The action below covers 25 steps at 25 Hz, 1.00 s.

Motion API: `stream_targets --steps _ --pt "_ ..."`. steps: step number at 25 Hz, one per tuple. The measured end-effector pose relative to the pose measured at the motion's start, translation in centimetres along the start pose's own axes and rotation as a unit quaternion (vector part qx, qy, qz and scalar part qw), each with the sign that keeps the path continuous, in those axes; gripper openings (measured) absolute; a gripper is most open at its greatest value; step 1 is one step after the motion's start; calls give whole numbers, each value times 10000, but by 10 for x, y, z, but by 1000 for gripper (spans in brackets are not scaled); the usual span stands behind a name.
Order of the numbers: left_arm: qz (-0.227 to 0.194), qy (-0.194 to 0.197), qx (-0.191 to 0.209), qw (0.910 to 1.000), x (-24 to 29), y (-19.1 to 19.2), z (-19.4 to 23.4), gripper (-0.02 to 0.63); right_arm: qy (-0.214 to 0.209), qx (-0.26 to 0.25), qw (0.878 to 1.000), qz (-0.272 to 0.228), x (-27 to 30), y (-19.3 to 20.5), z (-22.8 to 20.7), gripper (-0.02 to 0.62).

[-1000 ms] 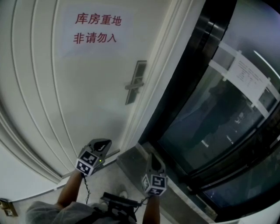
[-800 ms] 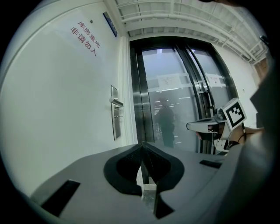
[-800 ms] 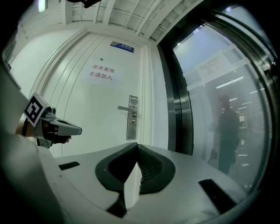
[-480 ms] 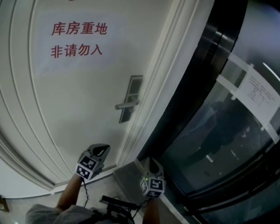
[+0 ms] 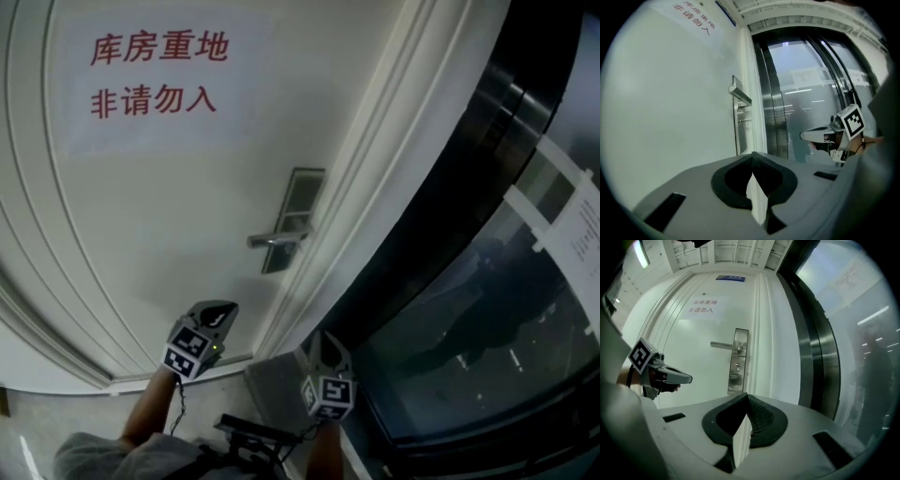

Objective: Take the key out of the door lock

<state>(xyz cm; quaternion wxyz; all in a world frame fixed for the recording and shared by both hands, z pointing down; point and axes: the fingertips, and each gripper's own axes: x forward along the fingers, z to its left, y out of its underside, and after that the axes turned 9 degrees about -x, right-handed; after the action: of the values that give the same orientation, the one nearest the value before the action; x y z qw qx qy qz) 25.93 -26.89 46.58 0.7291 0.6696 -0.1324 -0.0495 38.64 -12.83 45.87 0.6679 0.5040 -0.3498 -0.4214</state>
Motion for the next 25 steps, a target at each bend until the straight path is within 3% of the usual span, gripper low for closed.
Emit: stream_targets --steps 16,20,25 --pt "-115 -1262 -234 9917 -18 2 65 5 -989 -1116 9875 -503 85 -30 24 5" --pt "-163 -1501 -264 9882 -26 1 76 5 -1156 -1577 9786 -638 99 -39 29 5" --pt "-183 -1770 -305 9836 -34 3 87 5 -1199 -2457 9575 -915 117 -50 29 5"
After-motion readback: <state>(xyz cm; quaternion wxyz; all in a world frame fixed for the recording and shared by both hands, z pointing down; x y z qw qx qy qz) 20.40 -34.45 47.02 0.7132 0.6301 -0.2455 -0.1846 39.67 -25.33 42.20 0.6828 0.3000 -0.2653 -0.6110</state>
